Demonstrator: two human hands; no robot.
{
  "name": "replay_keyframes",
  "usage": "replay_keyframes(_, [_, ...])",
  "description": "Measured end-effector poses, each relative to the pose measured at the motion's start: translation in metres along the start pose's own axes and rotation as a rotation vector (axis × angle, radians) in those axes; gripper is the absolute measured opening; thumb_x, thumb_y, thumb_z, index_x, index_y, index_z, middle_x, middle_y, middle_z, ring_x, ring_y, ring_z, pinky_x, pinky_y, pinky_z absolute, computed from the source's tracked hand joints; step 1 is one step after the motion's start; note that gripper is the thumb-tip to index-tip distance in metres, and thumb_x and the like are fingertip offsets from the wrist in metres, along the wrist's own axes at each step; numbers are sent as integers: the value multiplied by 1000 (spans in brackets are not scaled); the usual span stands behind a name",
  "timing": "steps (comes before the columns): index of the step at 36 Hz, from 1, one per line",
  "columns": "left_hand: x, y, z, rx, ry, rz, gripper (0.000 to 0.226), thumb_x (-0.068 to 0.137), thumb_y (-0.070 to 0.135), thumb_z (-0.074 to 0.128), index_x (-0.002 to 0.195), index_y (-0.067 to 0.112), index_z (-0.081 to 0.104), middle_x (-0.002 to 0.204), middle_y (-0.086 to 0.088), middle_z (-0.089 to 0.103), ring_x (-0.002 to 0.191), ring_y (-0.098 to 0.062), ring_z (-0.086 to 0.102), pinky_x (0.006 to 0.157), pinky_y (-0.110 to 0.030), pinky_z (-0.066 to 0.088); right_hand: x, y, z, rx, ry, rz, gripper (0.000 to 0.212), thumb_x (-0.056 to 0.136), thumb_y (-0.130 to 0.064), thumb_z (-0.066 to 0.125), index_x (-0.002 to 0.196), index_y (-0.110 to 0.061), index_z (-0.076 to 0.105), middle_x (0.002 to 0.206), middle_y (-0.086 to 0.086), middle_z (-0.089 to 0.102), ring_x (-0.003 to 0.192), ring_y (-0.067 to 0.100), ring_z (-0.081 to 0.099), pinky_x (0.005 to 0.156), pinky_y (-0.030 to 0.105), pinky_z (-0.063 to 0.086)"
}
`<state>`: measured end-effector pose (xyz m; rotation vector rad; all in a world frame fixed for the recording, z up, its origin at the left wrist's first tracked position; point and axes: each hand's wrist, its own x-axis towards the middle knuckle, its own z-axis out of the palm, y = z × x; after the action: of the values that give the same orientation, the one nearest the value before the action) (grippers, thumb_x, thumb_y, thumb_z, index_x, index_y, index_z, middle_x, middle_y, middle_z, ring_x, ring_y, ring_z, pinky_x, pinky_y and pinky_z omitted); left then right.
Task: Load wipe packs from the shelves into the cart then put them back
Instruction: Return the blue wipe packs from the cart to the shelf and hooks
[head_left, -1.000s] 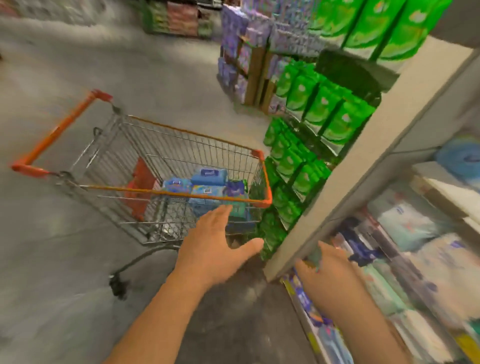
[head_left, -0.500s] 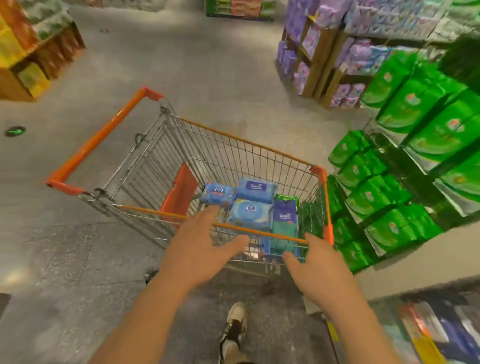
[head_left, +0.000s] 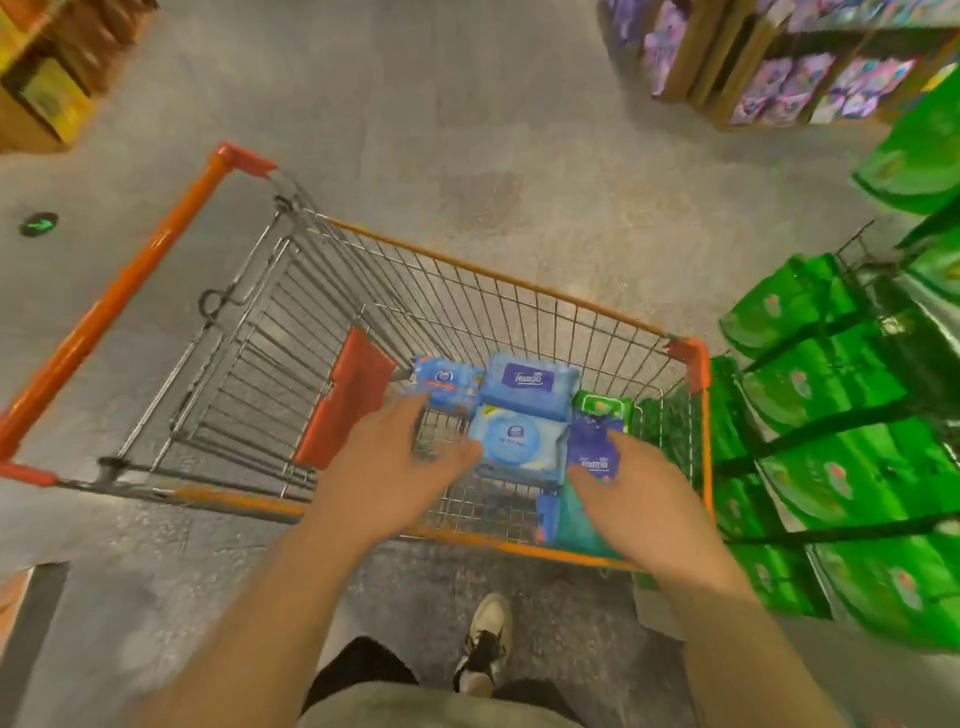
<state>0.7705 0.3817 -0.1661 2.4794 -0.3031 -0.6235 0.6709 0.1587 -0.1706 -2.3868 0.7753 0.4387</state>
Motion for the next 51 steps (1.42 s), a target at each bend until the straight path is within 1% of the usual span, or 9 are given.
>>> replay_keyframes(7, [34, -10, 14, -8, -108, -82, 106, 70, 92, 51, 156, 32, 35, 161, 6, 37, 147, -15, 35, 117, -40, 32, 45, 17, 12, 31, -88, 137, 58, 98, -45, 59, 145, -15, 46, 147, 8, 50, 133, 26, 47, 107, 32, 37])
replay_keyframes(11, [62, -11, 38, -147, -195, -137, 74, 87, 69, 59, 150, 33, 46, 154, 10, 46, 140, -13, 44, 110, -35, 35, 74, 40, 32, 147, -78, 222, 66, 96, -44, 61, 151, -13, 42, 154, 7, 46, 136, 26, 48, 109, 33, 38])
replay_keyframes(18, [117, -6, 128, -474, -475, -452, 23, 98, 49, 58, 109, 30, 65, 122, 10, 63, 102, -12, 60, 87, -31, 43, 134, 90, 78, 432, -80, 399, 8, 87, -26, 71, 83, -21, 66, 92, 7, 76, 84, 27, 72, 80, 45, 59])
replay_keyframes(22, [139, -7, 194, -579, -636, -553, 13, 105, 39, 51, 100, 29, 59, 108, 13, 60, 95, -9, 55, 86, -31, 43, 160, 106, 101, 601, -133, 493, 18, 88, -16, 76, 103, -18, 67, 98, 4, 72, 87, 20, 67, 69, 28, 52])
replay_keyframes(27, [154, -16, 264, -664, -753, -642, 37, 103, 54, 46, 117, 26, 65, 110, 7, 71, 90, -10, 60, 86, -30, 42, 182, 135, 137, 859, -165, 621, 26, 88, -15, 76, 114, -10, 71, 103, 14, 75, 93, 31, 71, 92, 53, 57])
replay_keyframes(34, [172, -11, 311, -742, -711, -659, 42, 103, 52, 48, 128, 21, 63, 118, -1, 73, 101, -20, 71, 81, -33, 58, 195, 157, 163, 902, -206, 590, 35, 82, -12, 80, 116, -15, 71, 106, 9, 77, 94, 26, 75, 84, 41, 61])
replay_keyframes(37, [172, -10, 321, -789, -692, -674, 52, 103, 59, 41, 136, 24, 60, 125, -4, 72, 113, -24, 69, 106, -47, 51, 199, 159, 165, 913, -208, 595, 63, 62, -30, 89, 120, -16, 67, 105, 6, 78, 92, 23, 76, 80, 39, 62])
replay_keyframes(40, [171, -6, 318, -873, -704, -714, 48, 106, 55, 35, 122, 22, 67, 112, -7, 77, 100, -24, 73, 98, -44, 56, 202, 165, 168, 925, -204, 638, 94, 39, -45, 93, 124, -17, 62, 105, 3, 78, 87, 22, 77, 80, 44, 63])
replay_keyframes(51, [157, 8, 248, -1008, -799, -613, 39, 104, 47, 43, 102, 23, 73, 90, -1, 79, 76, -17, 74, 77, -31, 59, 164, 106, 124, 1151, -50, 591, 51, 74, -21, 89, 115, -10, 61, 98, 8, 77, 81, 24, 76, 62, 33, 61])
